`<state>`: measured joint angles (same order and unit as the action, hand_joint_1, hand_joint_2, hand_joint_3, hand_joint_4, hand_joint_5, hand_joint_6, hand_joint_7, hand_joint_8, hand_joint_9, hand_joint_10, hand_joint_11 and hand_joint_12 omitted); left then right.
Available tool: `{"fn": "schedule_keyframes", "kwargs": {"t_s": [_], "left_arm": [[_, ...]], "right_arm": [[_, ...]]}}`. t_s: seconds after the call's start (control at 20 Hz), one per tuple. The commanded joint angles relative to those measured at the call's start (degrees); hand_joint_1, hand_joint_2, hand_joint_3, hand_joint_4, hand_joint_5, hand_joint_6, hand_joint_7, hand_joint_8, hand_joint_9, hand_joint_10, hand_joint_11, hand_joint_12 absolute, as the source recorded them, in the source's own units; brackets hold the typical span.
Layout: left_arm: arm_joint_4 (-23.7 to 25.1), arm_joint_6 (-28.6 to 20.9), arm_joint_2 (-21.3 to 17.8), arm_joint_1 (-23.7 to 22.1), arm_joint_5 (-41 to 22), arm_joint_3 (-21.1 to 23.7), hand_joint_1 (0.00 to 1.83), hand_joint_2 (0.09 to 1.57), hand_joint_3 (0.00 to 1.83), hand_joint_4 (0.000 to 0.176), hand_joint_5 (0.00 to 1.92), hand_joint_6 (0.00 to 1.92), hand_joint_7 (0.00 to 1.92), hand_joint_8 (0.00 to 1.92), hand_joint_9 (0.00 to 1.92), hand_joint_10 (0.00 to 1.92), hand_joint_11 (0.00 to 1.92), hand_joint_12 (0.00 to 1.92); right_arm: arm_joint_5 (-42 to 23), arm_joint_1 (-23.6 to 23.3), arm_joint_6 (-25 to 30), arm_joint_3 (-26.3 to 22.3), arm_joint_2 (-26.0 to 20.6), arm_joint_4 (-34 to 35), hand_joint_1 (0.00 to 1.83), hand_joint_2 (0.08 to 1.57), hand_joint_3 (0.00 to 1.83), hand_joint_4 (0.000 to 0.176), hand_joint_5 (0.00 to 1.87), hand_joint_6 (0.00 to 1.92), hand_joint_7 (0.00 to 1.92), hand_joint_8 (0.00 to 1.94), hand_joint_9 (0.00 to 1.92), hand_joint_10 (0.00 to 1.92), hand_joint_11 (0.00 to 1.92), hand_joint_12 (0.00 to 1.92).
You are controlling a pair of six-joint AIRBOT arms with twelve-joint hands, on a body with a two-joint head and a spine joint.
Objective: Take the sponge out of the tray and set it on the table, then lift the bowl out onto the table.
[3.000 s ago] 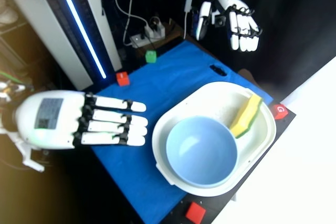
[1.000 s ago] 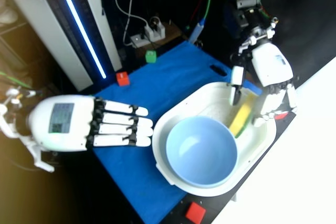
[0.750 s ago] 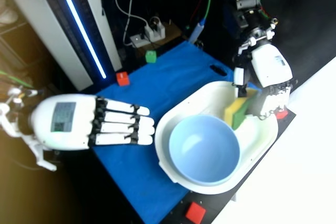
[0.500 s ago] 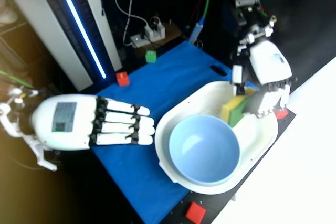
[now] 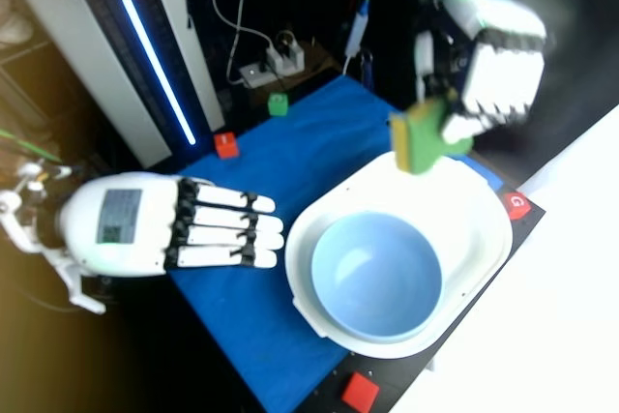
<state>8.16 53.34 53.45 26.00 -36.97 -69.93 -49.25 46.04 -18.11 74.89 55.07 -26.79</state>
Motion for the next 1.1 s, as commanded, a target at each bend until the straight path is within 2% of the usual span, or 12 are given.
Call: {"fn": "schedule_keyframes", "kwargs": {"t_s": [0.0, 0.1, 0.25, 0.3, 0.6, 0.65, 0.7, 0.75, 0.8, 0.85, 0.9, 1.05], "left_arm": [[-0.8, -0.3, -1.8, 0.9, -8.6, 1.2, 1.30, 1.01, 0.00, 0.000, 1.10, 0.70, 1.40, 0.39, 1.23, 0.65, 0.76, 1.40], [0.4, -4.4, -4.3, 4.5, -11.3, 3.1, 1.30, 1.01, 0.00, 0.000, 1.11, 0.65, 1.36, 0.48, 1.27, 0.63, 0.93, 1.38], [3.9, -13.6, -6.4, 9.9, -15.4, 4.8, 1.29, 1.01, 0.00, 0.000, 1.14, 0.60, 1.34, 0.51, 1.22, 0.55, 0.82, 1.36], [4.2, -13.7, -7.5, 11.6, -16.0, 6.2, 1.28, 1.02, 0.00, 0.000, 1.15, 0.62, 1.26, 0.65, 1.29, 0.63, 1.10, 1.25], [4.8, -15.4, -7.7, 20.5, -13.7, 9.4, 1.28, 1.06, 0.00, 0.000, 1.26, 0.26, 1.03, 1.13, 1.00, 0.93, 0.83, 1.34], [4.7, -15.4, -6.9, 20.6, -12.8, 8.9, 1.25, 1.09, 0.01, 0.000, 1.04, 0.71, 1.04, 1.07, 0.92, 0.87, 0.74, 1.32], [4.7, -15.4, -6.4, 20.6, -12.3, 8.7, 1.16, 1.12, 0.01, 0.000, 0.95, 0.97, 0.91, 0.55, 0.84, 0.67, 0.61, 1.22], [4.7, -15.4, -5.9, 20.7, -12.0, 8.5, 1.16, 1.12, 0.01, 0.000, 0.95, 0.97, 0.91, 0.55, 0.84, 0.67, 0.61, 1.22], [4.7, -15.4, -5.7, 20.7, -12.0, 8.5, 0.86, 1.00, 0.00, 0.020, 0.48, 0.10, 0.66, 0.05, 0.60, 0.25, 0.21, 1.22], [4.7, -15.4, -5.6, 20.7, -12.0, 8.5, 0.86, 1.00, 0.00, 0.020, 0.48, 0.10, 0.66, 0.05, 0.60, 0.25, 0.21, 1.22], [4.7, -15.7, -5.6, 20.7, -12.1, 8.5, 0.77, 0.94, 0.00, 0.072, 0.38, 0.00, 0.53, 0.00, 0.53, 0.06, 0.04, 1.24], [4.7, -16.7, -5.6, 21.0, -12.5, 8.3, 0.77, 0.94, 0.00, 0.091, 0.36, 0.00, 0.45, 0.00, 0.46, 0.01, 0.00, 1.16]], "right_arm": [[-6.0, -0.2, 0.3, -0.2, -0.1, 3.0, 0.59, 1.20, 0.00, 0.069, 0.56, 0.00, 0.36, 0.00, 0.29, 0.00, 0.00, 0.68], [-6.0, -0.1, 0.3, -0.2, -0.2, 3.3, 0.59, 1.19, 0.00, 0.078, 0.56, 0.00, 0.37, 0.00, 0.30, 0.01, 0.01, 0.69], [-6.0, 0.3, 0.3, -0.3, -0.4, 3.9, 0.58, 1.20, 0.00, 0.076, 0.57, 0.00, 0.36, 0.00, 0.29, 0.00, 0.01, 0.70], [-6.0, 0.3, 0.3, -0.3, -0.5, 4.0, 0.58, 1.20, 0.00, 0.070, 0.57, 0.00, 0.37, 0.00, 0.29, 0.00, 0.01, 0.70], [-6.0, 0.5, 0.3, -0.4, -0.5, 4.5, 0.57, 1.21, 0.00, 0.052, 0.60, 0.01, 0.39, 0.01, 0.29, 0.00, 0.05, 0.72], [-6.0, 0.8, 0.3, -0.4, -0.6, 4.7, 0.57, 1.21, 0.00, 0.044, 0.59, 0.00, 0.37, 0.00, 0.27, 0.00, 0.03, 0.71], [-6.0, 0.9, 0.3, -0.4, -0.6, 4.9, 0.58, 1.21, 0.00, 0.043, 0.60, 0.00, 0.37, 0.00, 0.27, 0.00, 0.03, 0.71], [-6.0, 0.9, 0.3, -0.3, -0.6, 4.9, 0.58, 1.21, 0.00, 0.043, 0.60, 0.00, 0.37, 0.00, 0.27, 0.00, 0.03, 0.71], [-6.0, 0.9, 0.3, -0.4, -0.6, 4.9, 0.62, 1.21, 0.00, 0.041, 0.59, 0.00, 0.36, 0.00, 0.28, 0.00, 0.04, 0.70], [-6.0, 0.9, 0.3, -0.4, -0.6, 5.0, 0.62, 1.21, 0.00, 0.041, 0.59, 0.00, 0.36, 0.00, 0.28, 0.00, 0.04, 0.70], [-6.0, 0.9, 0.3, -0.4, -0.6, 5.0, 0.66, 1.19, 0.00, 0.034, 0.62, 0.01, 0.38, 0.00, 0.30, 0.01, 0.07, 0.73], [-6.0, 0.9, 0.3, -0.4, -0.6, 5.0, 0.67, 1.19, 0.00, 0.034, 0.63, 0.01, 0.40, 0.01, 0.31, 0.01, 0.05, 0.73]]}}
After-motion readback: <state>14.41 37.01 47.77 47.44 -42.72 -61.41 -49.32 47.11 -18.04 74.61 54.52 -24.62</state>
